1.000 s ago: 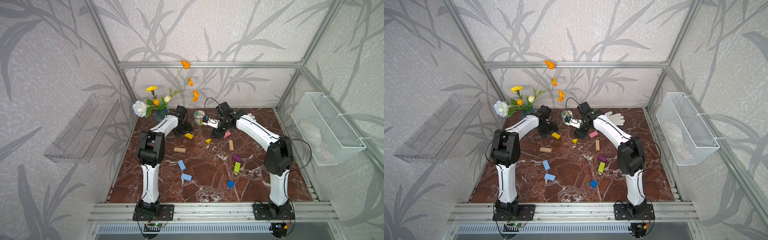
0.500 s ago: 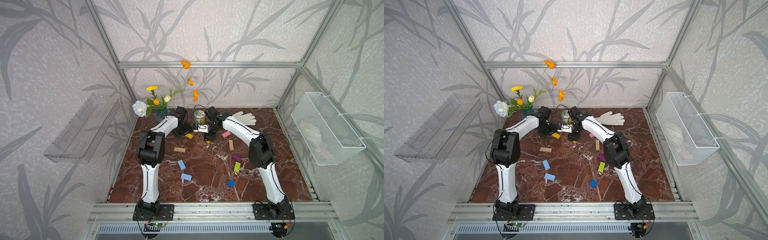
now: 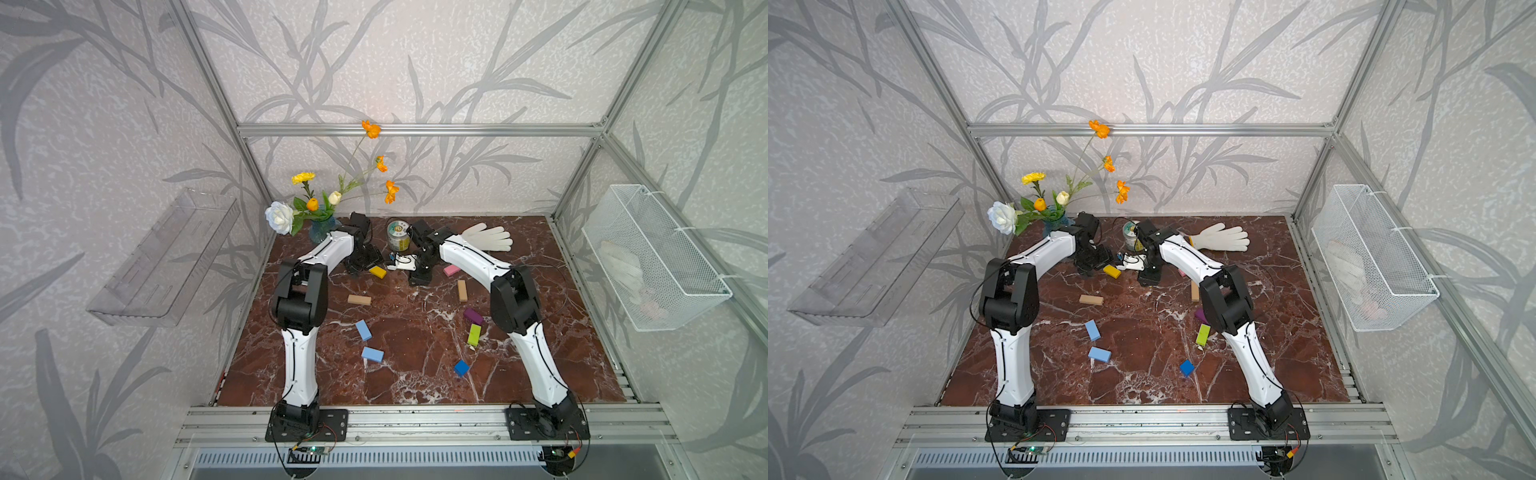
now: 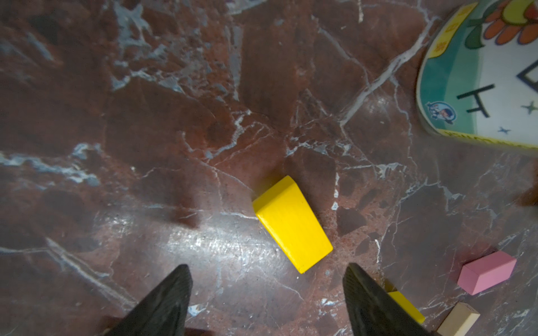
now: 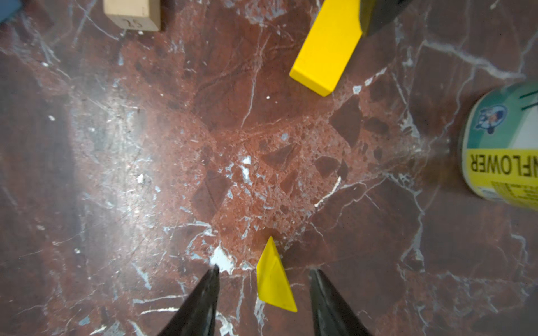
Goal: Assemble a heart with building blocks
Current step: Adjust the building block at the center of the board.
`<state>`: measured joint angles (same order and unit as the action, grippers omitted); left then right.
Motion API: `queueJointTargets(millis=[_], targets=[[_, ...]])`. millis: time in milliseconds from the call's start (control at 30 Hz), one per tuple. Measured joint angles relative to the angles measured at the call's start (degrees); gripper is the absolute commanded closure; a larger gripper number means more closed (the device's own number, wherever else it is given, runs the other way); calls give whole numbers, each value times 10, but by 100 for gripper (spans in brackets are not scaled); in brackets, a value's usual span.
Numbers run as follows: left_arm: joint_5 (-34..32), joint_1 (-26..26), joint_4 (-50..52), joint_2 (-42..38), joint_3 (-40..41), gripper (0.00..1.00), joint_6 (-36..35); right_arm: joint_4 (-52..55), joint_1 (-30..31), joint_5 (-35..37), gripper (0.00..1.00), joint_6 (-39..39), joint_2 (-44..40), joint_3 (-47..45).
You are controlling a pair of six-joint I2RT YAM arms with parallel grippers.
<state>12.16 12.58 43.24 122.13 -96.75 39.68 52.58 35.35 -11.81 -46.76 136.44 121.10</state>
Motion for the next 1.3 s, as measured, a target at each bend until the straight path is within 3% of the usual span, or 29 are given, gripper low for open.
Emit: queueJointTargets(millis=[233, 400, 633, 800, 1300], targets=[[2, -3, 0, 0, 3, 18, 0, 1, 0, 31, 49, 7, 20, 5], [3, -4, 0, 0, 3, 18, 0, 4, 1, 39, 57, 14, 23, 7], [5, -8, -1, 0, 3, 18, 0, 4, 2, 47, 58, 20, 35, 8], [5, -10, 0, 0, 3, 18, 0, 5, 2, 49, 66, 25, 45, 11], [5, -15, 0, 0, 3, 18, 0, 5, 3, 69, 75, 43, 58, 38]])
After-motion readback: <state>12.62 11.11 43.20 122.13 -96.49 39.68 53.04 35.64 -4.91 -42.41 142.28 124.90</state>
